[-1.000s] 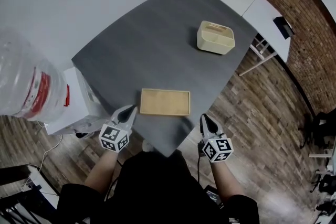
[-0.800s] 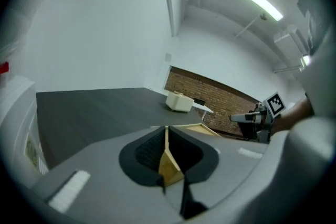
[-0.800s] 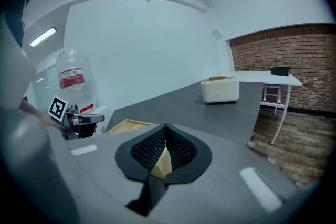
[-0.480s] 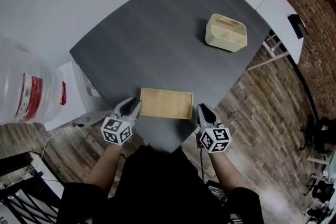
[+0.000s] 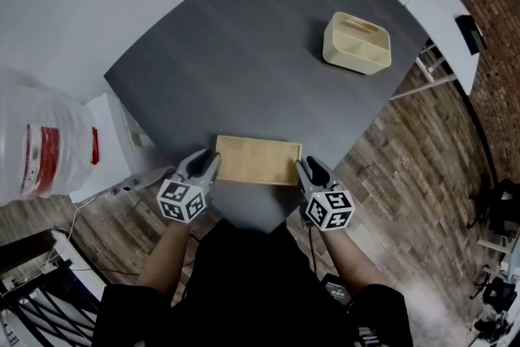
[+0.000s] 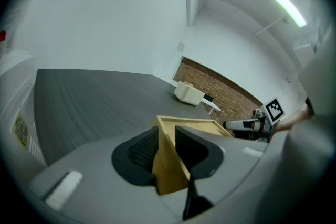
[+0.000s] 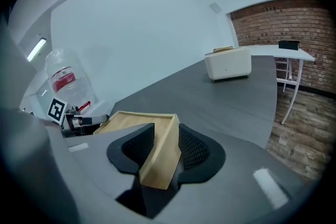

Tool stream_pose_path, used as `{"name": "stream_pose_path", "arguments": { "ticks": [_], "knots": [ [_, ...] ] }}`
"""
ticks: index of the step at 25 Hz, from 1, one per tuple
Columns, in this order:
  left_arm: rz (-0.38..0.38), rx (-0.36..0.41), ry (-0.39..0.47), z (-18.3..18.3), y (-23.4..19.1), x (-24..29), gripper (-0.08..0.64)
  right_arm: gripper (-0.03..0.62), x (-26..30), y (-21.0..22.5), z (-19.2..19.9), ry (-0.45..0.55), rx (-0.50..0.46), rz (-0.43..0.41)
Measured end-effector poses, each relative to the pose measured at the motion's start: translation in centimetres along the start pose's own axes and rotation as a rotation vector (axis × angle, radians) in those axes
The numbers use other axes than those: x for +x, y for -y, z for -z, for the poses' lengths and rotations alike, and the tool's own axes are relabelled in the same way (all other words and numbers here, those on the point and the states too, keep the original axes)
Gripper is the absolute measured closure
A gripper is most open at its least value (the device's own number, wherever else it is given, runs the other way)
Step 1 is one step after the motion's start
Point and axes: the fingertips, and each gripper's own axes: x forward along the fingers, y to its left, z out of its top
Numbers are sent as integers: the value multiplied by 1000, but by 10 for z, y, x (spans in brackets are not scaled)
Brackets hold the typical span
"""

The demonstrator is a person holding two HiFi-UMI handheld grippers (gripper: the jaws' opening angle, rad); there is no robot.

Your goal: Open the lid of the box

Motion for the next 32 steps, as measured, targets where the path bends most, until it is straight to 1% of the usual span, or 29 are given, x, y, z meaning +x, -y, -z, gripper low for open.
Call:
{"name": "stream_pose_path", "arguments": {
  "ticks": [4, 7, 11, 14, 18, 23, 28, 32],
  "knots": [
    [5, -16, -7, 3, 1, 0, 479, 443, 5, -2, 8, -43, -12, -2],
    [8, -20, -1, 3, 3, 1, 502, 455, 6, 0, 11, -59, -6, 0],
    [6, -31, 0, 3, 2, -1, 505, 467, 8, -2, 11, -67, 3, -20],
    [5, -32, 1, 2, 2, -1, 506, 469, 11, -6, 13, -79, 30, -45],
    [4, -45, 5, 2, 1, -1, 506, 480, 13, -7, 15, -83, 44, -51],
    [3, -85, 15, 2, 0, -1, 506, 499, 12, -3, 14, -81, 85, -73],
    [6, -184, 32, 2, -5, -1, 498, 499, 13, -4, 14, -76, 99, -90],
    [-5, -183, 30, 2, -7, -2, 497, 499, 13, -4, 14, -77, 99, -105]
  ]
}}
